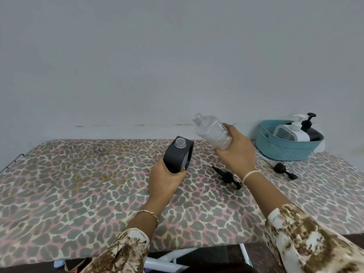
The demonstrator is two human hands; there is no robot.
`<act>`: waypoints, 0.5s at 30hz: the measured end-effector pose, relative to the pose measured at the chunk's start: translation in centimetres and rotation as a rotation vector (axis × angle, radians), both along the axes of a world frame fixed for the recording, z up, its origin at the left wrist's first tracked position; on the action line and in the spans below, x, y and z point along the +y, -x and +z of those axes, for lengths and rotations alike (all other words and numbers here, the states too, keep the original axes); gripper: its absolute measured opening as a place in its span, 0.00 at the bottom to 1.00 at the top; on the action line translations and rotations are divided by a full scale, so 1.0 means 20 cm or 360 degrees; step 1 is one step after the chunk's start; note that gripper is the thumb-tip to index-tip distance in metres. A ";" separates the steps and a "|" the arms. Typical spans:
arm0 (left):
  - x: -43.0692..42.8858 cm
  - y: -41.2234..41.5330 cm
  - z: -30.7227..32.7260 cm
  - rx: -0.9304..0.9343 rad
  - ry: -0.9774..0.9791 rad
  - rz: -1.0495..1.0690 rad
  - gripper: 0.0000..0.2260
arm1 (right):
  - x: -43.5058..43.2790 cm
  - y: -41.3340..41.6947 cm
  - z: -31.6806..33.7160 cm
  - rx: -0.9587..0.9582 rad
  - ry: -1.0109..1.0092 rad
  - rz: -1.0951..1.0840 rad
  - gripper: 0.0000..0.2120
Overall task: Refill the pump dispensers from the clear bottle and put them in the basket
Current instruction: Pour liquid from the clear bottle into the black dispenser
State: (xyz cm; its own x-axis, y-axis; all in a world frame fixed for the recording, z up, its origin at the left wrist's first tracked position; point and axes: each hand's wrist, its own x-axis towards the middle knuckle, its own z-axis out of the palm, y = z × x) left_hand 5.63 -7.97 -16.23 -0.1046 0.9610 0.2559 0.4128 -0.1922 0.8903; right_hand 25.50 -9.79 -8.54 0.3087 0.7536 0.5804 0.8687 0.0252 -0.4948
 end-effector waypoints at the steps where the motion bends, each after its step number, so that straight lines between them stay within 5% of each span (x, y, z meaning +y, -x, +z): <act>1: 0.00 0.00 0.00 0.0002 0.0011 0.0002 0.18 | -0.02 0.01 0.01 -0.0095 0.0014 -0.0002 0.30; 7: -0.03 0.00 0.04 0.0023 0.0031 0.0017 0.16 | -0.08 0.05 0.03 -0.0586 0.0116 -0.0030 0.32; 15: -0.04 0.00 0.05 0.0015 0.0015 0.0003 0.18 | -0.13 0.08 0.09 -0.0861 0.0133 -0.0175 0.35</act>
State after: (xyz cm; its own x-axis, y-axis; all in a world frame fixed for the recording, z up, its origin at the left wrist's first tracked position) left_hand 5.63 -8.71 -15.24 -0.1039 0.9632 0.2480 0.4216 -0.1832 0.8881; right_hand 23.95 -12.34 -6.72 0.0628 0.7840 0.6175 0.9946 -0.1001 0.0260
